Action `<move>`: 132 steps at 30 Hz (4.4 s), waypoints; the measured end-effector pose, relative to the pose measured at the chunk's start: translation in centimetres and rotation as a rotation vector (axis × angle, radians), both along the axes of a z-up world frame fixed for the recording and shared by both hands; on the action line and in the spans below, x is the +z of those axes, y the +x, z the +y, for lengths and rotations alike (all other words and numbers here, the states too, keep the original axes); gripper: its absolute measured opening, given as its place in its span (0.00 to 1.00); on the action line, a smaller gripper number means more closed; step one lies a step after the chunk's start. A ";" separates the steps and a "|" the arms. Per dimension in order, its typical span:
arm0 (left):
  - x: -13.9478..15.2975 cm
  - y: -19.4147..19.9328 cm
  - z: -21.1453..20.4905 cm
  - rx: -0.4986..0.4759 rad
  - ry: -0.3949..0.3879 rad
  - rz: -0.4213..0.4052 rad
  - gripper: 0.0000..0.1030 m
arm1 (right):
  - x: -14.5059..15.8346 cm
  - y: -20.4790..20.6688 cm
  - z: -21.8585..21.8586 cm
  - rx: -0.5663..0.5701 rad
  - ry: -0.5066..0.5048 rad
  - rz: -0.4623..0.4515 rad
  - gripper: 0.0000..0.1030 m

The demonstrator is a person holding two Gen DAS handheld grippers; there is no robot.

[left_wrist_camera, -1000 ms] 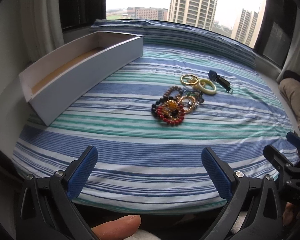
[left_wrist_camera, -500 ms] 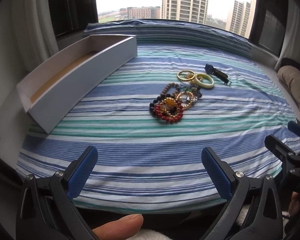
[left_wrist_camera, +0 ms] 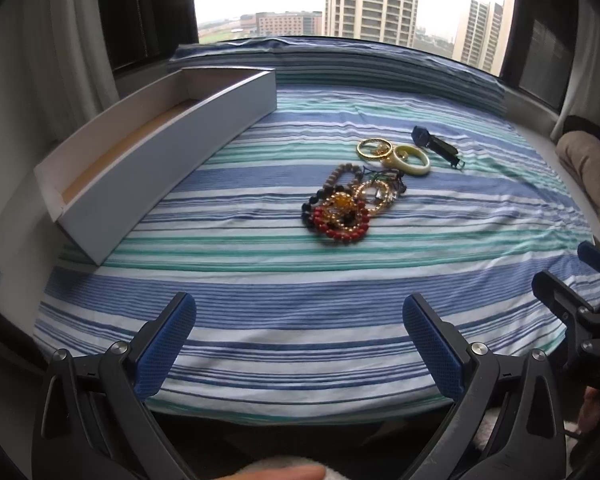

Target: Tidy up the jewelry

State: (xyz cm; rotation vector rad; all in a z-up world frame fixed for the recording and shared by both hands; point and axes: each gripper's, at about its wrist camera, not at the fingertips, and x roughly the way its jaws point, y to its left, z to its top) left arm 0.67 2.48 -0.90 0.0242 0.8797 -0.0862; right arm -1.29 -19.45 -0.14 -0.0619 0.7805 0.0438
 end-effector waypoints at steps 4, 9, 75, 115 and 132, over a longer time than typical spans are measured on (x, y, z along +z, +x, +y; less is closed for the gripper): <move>-0.2 0.0 -0.1 -0.009 -0.006 0.015 1.00 | -0.1 0.0 0.1 0.001 0.001 0.003 1.00; -0.3 0.1 -0.1 -0.009 -0.020 0.033 1.00 | -0.2 0.0 0.0 0.000 0.002 0.005 1.00; -3.7 5.5 0.6 -0.032 -0.010 0.162 1.00 | -2.3 6.4 -0.6 0.119 0.097 0.118 1.00; -7.0 6.5 5.1 0.075 -0.095 0.254 1.00 | -1.0 13.8 2.3 0.466 0.178 0.244 0.08; -6.4 6.4 1.6 -0.015 -0.018 0.247 1.00 | -7.0 10.8 -13.4 -0.040 0.076 0.309 0.11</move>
